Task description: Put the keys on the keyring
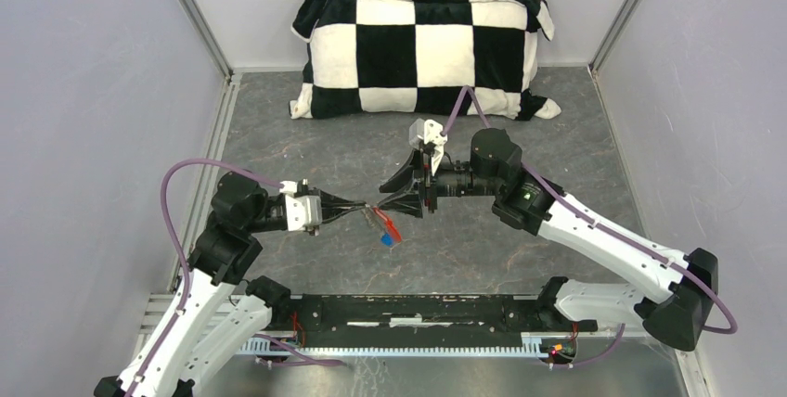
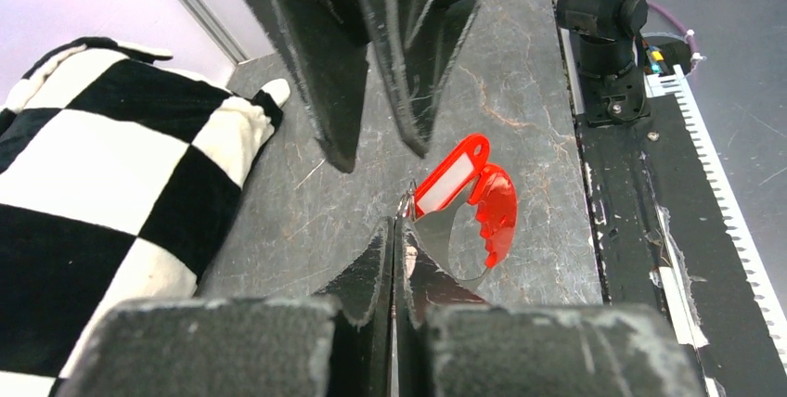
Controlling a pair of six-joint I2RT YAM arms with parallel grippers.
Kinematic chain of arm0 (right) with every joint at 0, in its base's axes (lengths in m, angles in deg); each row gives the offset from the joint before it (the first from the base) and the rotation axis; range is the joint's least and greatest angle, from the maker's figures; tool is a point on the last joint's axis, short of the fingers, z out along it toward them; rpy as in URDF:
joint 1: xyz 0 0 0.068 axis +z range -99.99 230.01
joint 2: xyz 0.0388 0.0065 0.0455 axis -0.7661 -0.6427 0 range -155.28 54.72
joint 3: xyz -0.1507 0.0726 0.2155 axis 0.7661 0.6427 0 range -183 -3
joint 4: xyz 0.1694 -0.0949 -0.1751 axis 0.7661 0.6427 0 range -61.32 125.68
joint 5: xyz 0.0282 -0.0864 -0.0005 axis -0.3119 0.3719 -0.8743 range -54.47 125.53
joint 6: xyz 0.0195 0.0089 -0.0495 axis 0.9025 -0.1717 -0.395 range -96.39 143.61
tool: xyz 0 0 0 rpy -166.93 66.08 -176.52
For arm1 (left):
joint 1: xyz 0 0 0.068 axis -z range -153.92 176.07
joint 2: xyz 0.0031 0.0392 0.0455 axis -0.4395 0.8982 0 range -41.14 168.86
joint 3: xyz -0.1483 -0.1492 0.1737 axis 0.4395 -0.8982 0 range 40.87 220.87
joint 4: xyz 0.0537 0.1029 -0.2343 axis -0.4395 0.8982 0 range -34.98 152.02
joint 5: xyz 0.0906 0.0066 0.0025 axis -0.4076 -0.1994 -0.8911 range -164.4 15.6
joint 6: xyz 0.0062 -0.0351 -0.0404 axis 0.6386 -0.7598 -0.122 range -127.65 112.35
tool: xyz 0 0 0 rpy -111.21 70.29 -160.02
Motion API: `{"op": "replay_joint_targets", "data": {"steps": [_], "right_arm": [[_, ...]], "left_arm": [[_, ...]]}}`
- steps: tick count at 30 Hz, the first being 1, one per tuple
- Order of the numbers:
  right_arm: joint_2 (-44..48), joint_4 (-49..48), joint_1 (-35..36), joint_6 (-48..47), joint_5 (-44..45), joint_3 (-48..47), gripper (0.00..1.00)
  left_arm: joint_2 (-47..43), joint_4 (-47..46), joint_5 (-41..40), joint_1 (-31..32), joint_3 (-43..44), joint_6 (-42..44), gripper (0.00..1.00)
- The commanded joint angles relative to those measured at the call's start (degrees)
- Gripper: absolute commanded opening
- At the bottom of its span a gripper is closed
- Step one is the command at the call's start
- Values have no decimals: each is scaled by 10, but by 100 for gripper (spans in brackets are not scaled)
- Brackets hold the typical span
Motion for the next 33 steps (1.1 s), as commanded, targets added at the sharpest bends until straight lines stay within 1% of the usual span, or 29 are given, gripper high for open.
{"op": "replay_joint_targets", "data": {"steps": [1,3,7,10,14,16,17,18,20,22,23,28,33], "right_arm": [[-12,-41,-9,22,-29,4,44],[-18,-38,-12,19,-39,4,42],[-24,-39,-17,20,-66,6,32],[-30,-28,-17,12,-86,2,28],[-33,-19,-18,2,-89,8,23],[-34,-4,-19,-7,-82,8,22],[-36,8,-21,-20,-76,1,23],[-36,31,-23,-31,-70,-7,27],[-29,50,-30,-52,-50,-23,40],[-16,37,-33,-62,-35,-31,49],[-10,19,-33,-63,-34,-32,51],[-16,-53,-31,-37,-81,-27,59],[-22,-103,-18,-16,-98,-8,60]], "left_arm": [[-10,-26,31,1,2,-18,2],[-11,-25,34,1,4,-13,2],[-13,-11,38,1,9,5,2],[-14,-9,38,1,8,7,2],[-15,-12,40,1,9,3,2],[-15,-12,41,1,10,2,2],[-15,-12,43,1,10,2,2],[-15,-12,43,1,11,1,2],[-15,-9,45,1,9,1,2],[-15,-5,45,1,8,0,2],[-15,-5,46,1,6,-3,2],[-10,-10,38,1,4,-29,2],[-8,-15,31,1,0,-41,2]]}}
